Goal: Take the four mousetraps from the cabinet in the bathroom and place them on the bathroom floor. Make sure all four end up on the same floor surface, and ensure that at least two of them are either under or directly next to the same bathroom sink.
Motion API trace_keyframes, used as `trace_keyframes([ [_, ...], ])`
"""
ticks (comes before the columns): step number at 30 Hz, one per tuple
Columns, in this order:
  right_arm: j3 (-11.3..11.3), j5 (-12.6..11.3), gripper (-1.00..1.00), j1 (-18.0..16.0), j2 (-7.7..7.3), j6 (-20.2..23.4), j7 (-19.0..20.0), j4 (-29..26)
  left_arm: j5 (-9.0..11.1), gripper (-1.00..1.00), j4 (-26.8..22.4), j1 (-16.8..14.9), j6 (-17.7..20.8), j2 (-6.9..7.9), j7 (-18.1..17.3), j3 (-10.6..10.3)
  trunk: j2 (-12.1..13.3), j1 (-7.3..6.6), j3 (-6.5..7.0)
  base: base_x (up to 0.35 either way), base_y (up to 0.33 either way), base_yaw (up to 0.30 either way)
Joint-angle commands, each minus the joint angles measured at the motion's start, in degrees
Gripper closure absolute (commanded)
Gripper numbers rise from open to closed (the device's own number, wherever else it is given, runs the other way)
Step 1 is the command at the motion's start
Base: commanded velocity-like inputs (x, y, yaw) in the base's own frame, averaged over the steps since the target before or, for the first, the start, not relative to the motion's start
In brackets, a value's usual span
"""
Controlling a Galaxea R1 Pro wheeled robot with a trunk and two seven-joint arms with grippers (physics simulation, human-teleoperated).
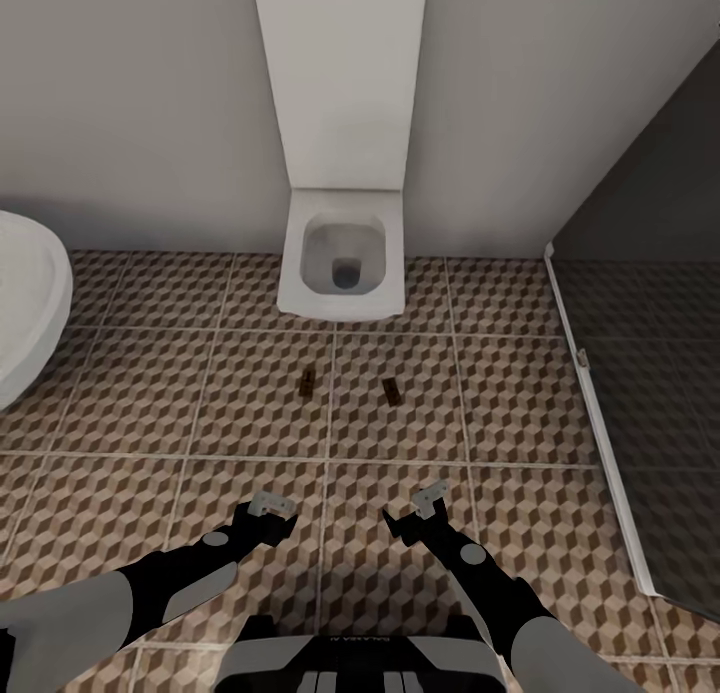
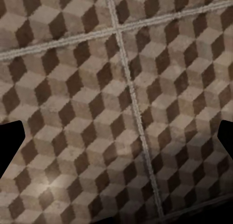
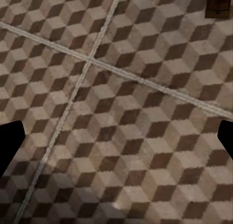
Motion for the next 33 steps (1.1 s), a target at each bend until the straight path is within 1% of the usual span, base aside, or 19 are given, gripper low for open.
trace_keyframes([
  [1,-0.11,0.56,-1.00,-0.02,0.01,-0.21,0.04,0.03,0.58,-1.00,-0.14,-0.10,-0.38,0.05,0.41,-0.48,0.40,-0.22,0.16,0.000,0.000,0.000],
  [13,-0.11,0.54,-1.00,-0.02,0.01,-0.21,0.03,0.06,0.58,-1.00,-0.03,-0.10,-0.38,-0.02,0.40,-0.48,5.21,-2.86,2.31,0.000,0.000,0.000],
  [20,-0.11,0.56,-1.00,-0.02,0.01,-0.21,0.02,0.38,0.58,-1.00,0.80,-0.10,-0.38,-0.74,0.40,-0.48,8.02,-4.40,3.57,0.000,0.000,0.000],
  [33,-0.14,0.56,-1.00,-0.02,0.01,-0.21,0.02,0.47,0.58,-1.00,0.92,-0.10,-0.38,-1.11,0.38,-0.51,13.23,-7.25,5.90,0.000,0.000,0.000],
])
